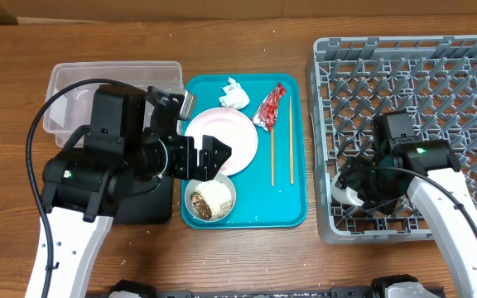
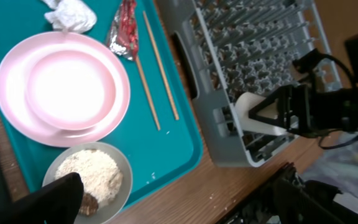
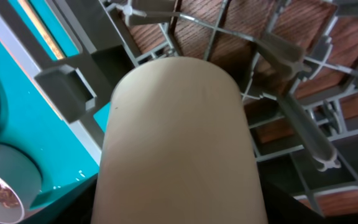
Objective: Sort waste into correct bins and load items into the dishwasher
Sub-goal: 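Carry the white cup into the gray dish rack and release it, then grasp the rice-filled bowl with the left gripper and lift it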
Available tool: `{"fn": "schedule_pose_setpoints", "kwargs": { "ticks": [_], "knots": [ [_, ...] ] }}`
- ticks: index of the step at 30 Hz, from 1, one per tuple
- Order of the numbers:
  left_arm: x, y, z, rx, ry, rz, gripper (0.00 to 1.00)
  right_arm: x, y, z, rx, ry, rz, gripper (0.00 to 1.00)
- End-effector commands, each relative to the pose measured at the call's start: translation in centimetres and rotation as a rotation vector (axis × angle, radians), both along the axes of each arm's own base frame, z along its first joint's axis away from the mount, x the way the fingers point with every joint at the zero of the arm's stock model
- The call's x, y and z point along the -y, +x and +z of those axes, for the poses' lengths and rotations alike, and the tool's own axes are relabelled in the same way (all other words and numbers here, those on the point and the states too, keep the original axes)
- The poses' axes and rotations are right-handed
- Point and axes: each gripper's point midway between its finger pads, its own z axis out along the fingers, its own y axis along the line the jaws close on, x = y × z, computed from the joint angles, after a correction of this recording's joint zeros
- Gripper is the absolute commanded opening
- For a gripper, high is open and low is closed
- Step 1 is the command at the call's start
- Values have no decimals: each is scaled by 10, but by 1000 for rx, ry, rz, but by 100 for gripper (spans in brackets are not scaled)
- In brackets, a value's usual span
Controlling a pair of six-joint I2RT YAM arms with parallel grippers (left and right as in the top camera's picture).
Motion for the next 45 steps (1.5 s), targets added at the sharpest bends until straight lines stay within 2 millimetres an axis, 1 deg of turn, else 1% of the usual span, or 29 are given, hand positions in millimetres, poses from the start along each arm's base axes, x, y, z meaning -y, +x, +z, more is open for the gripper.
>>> {"fn": "schedule_pose_setpoints", "kwargs": {
  "ticks": [1, 4, 5, 6, 7, 8, 9, 10, 11, 12, 14, 16, 19, 20, 22, 24, 26, 28, 30, 33, 37, 39, 41, 43, 45],
  "knots": [
    [-10, 2, -8, -9, 70, 39, 100, -3, 15, 32, 126, 15, 8, 77],
    [-11, -1, -11, -28, 79, 41, 100, -3, 25, 62, 246, 20, 25, 81],
    [-12, -2, -11, -32, 82, 42, 100, 0, 29, 76, 300, 6, 20, 89],
    [-12, -2, -11, -32, 81, 42, 100, 4, 31, 84, 329, -13, 15, 90],
    [-12, -2, -11, -32, 81, 42, 100, 6, 31, 88, 344, -30, 22, 85],
    [-12, -2, -11, -32, 81, 42, 100, 9, 29, 88, 345, -43, 28, 80],
    [-12, -2, -11, -32, 81, 42, 100, 10, 27, 87, 335, -50, 27, 79],
    [-12, -2, -11, -31, 82, 43, 100, 11, 24, 84, 315, -57, 27, 80],
    [-12, -2, -11, -31, 82, 42, 100, 11, 22, 81, 294, -57, 29, 85],
    [-12, -2, -11, -31, 81, 42, 100, 9, 21, 79, 279, -49, 37, 86],
    [-12, -2, -11, -29, 82, 43, 100, 0, 19, 77, 260, -1, 74, 86],
    [-15, -1, -14, -29, 111, 56, 100, -40, 24, 92, 349, 186, 264, 86],
    [-21, -5, -22, -37, 183, 69, 100, -85, 25, 120, 466, 399, 440, 86],
    [-25, -7, -27, -45, 233, 86, 100, -101, 24, 127, 492, 451, 487, 84],
    [-28, -10, -32, -60, 279, 106, 100, -115, 21, 125, 494, 450, 544, 84],
    [-29, -16, -40, -82, 327, 111, 100, -120, 22, 116, 469, 395, 546, 83],
    [-30, -22, -51, -111, 385, 118, 99, -115, 28, 101, 435, 288, 487, 83],
    [-32, -29, -66, -153, 444, 132, 98, -106, 34, 90, 399, 208, 382, 83],
    [-22, -36, -84, -195, 456, 107, 95, -98, 40, 86, 384, 171, 284, 83],
    [-1, -44, -113, -220, 466, 45, 83, -95, 51, 91, 419, 169, 242, 84],
    [31, -47, -152, -218, 494, -51, 73, -91, 61, 96, 444, 188, 188, 87],
    [43, -45, -168, -217, 522, -83, 67, -89, 62, 95, 444, 187, 177, 88],
    [48, -42, -184, -212, 584, -92, 58, -87, 61, 94, 437, 184, 173, 89],
    [47, -39, -201, -226, 647, -76, 58, -87, 60, 94, 431, 182, 172, 90],
    [47, -39, -215, -255, 685, -82, 55, -86, 59, 93, 424, 180, 173, 91]
  ]
}}
